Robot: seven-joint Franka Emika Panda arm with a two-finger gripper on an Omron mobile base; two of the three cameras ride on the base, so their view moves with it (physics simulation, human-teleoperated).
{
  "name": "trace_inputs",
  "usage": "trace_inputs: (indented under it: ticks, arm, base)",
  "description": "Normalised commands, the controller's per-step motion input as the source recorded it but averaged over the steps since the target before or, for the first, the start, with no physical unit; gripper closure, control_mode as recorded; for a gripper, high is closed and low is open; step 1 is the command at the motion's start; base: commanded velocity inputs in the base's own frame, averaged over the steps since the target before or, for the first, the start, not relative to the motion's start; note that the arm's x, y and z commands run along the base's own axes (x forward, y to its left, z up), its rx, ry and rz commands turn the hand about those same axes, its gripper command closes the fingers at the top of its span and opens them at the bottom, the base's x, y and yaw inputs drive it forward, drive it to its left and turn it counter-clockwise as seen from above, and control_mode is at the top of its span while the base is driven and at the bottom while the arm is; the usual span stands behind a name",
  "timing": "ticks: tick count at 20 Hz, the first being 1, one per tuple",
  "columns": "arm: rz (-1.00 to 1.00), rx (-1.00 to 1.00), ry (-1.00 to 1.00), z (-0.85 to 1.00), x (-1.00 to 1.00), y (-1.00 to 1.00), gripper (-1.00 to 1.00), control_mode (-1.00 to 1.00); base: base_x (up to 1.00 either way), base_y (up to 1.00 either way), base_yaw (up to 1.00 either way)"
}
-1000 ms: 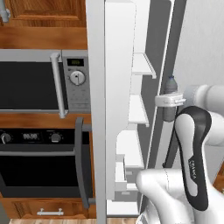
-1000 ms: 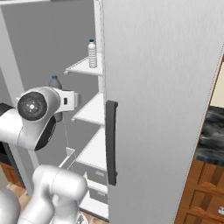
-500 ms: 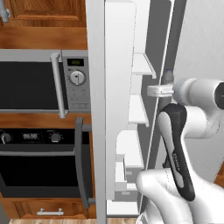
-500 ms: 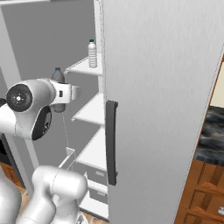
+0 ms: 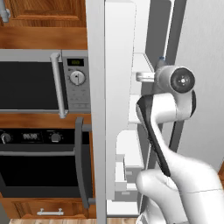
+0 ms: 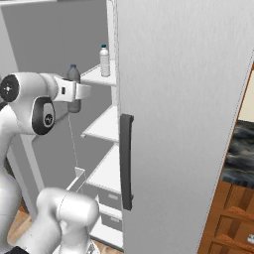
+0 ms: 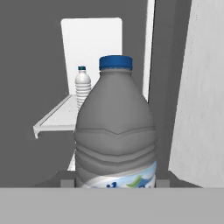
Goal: Take the bottled waters from the counter and place them in the freezer to freeze. Close the freezer door after placing the bottles.
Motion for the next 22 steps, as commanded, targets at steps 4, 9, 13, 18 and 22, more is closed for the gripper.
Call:
trace_inputs:
  ticks: [4,9,13,18,22]
  arm:
    - [-0.17,-0.05,0.05,0.23,0.51,0.01,1.00,-1.00]
    - [-0.08,-0.04,0.00,0.01,0.34,0.05,1.00,-1.00]
    - [-0.02,0.00,0.00,0.07,0.58,-0.12,1.00,-1.00]
    - [0.00,0.00,0.00,0.05,0.69,-0.16,1.00,-1.00]
    - [0.00,0.00,0.00,0.05,0.56,-0.17,1.00,-1.00]
  base:
    - [0.00,0.00,0.00]
    - [0.00,0.00,0.00]
    - [0.00,0.00,0.00]
    - [0.00,0.00,0.00]
    - [0.00,0.00,0.00]
